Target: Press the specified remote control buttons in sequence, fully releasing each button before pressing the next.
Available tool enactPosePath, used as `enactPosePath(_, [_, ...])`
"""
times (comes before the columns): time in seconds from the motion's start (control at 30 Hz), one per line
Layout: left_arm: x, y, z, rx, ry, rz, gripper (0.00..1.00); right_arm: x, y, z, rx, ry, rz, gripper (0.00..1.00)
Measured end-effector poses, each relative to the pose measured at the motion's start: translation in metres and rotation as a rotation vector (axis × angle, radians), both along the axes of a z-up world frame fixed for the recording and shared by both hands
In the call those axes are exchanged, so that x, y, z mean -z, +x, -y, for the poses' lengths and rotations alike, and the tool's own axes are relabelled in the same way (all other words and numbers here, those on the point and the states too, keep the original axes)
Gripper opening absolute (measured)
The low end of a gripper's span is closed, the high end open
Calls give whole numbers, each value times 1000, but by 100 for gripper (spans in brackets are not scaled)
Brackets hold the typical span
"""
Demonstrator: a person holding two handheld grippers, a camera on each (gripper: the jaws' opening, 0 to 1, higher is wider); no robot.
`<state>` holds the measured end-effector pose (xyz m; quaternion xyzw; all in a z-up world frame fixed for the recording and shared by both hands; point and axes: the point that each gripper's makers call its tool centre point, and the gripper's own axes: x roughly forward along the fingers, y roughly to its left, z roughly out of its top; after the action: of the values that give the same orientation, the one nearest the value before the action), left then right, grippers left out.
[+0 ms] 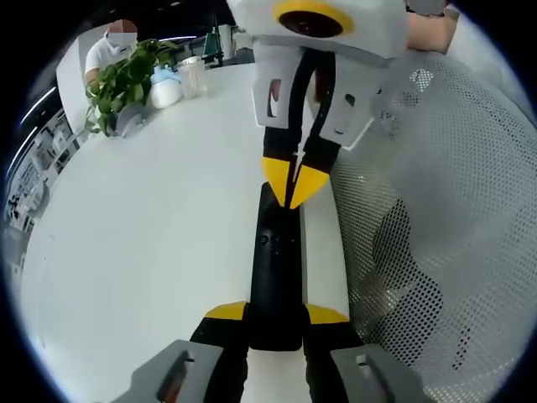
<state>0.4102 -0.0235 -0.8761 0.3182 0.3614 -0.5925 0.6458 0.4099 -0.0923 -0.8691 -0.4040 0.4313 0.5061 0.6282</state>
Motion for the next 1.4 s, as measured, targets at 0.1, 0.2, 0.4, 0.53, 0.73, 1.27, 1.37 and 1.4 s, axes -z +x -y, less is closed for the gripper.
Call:
enactPosePath(0.1, [0, 0, 0, 3, 2, 2, 24, 0, 0, 0, -9, -10, 19, 0])
enactPosePath(0.2, [0, 0, 0, 6, 12, 5, 24, 1, 0, 0, -33, -28, 43, 0])
enactPosePath(0.4, [0, 0, 0, -3, 3, -2, 24, 0, 1, 0, -39, -30, 48, 0])
enactPosePath(0.53, [0, 1, 0, -6, 3, -2, 24, 1, 1, 0, -59, -42, 58, 0])
enactPosePath(0.73, [0, 0, 0, -3, 16, -2, 24, 1, 2, 0, -38, -34, 52, 0])
enactPosePath(1.27, [0, 0, 0, -4, 19, -6, 24, 0, 0, -1, -26, -28, 62, 0])
enactPosePath(1.37, [0, 0, 0, -2, 25, -5, 24, 0, 0, -1, -44, -44, 76, 0])
enactPosePath(1.4, [0, 0, 0, -4, 24, -6, 24, 0, 0, -1, -57, -46, 81, 0])
